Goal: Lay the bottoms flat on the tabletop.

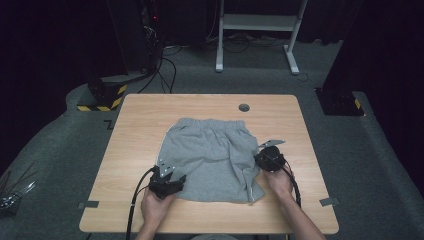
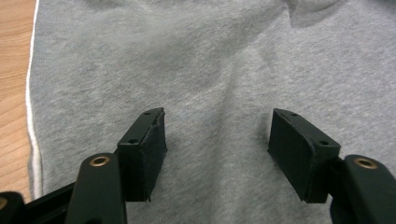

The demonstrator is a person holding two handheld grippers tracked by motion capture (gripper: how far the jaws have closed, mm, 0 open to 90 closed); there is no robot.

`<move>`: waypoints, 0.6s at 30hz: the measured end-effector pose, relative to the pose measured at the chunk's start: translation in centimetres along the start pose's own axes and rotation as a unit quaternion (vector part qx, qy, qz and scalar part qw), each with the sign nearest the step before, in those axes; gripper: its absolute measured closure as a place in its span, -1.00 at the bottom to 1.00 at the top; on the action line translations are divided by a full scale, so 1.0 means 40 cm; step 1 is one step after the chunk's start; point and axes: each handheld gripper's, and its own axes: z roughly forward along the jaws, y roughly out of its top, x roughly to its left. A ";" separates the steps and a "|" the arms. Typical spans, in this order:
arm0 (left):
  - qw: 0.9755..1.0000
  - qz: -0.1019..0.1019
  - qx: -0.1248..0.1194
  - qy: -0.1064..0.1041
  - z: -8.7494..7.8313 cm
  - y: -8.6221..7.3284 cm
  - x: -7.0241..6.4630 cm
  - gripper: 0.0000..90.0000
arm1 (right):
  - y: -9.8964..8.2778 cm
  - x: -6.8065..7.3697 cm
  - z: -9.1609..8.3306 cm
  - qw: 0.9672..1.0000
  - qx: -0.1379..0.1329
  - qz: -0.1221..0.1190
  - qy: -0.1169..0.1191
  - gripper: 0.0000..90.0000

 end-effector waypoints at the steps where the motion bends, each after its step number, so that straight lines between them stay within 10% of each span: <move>1: 1.000 0.001 0.000 0.001 0.000 0.000 0.001 -0.19 | 0.005 -0.001 -0.001 1.000 0.005 -0.005 -0.004 0.92; 10: 1.000 0.000 0.000 -0.001 0.000 0.000 0.000 -0.19 | 0.032 -0.100 -0.046 0.997 -0.013 0.015 -0.081 0.92; 14: 1.000 0.000 0.000 0.000 0.000 0.000 0.000 -0.19 | 0.020 -0.119 -0.002 0.997 0.011 0.032 -0.072 0.84; 18: 1.000 0.001 0.000 0.000 0.000 0.000 0.000 -0.19 | 0.006 -0.103 -0.031 0.997 -0.031 0.050 -0.052 0.63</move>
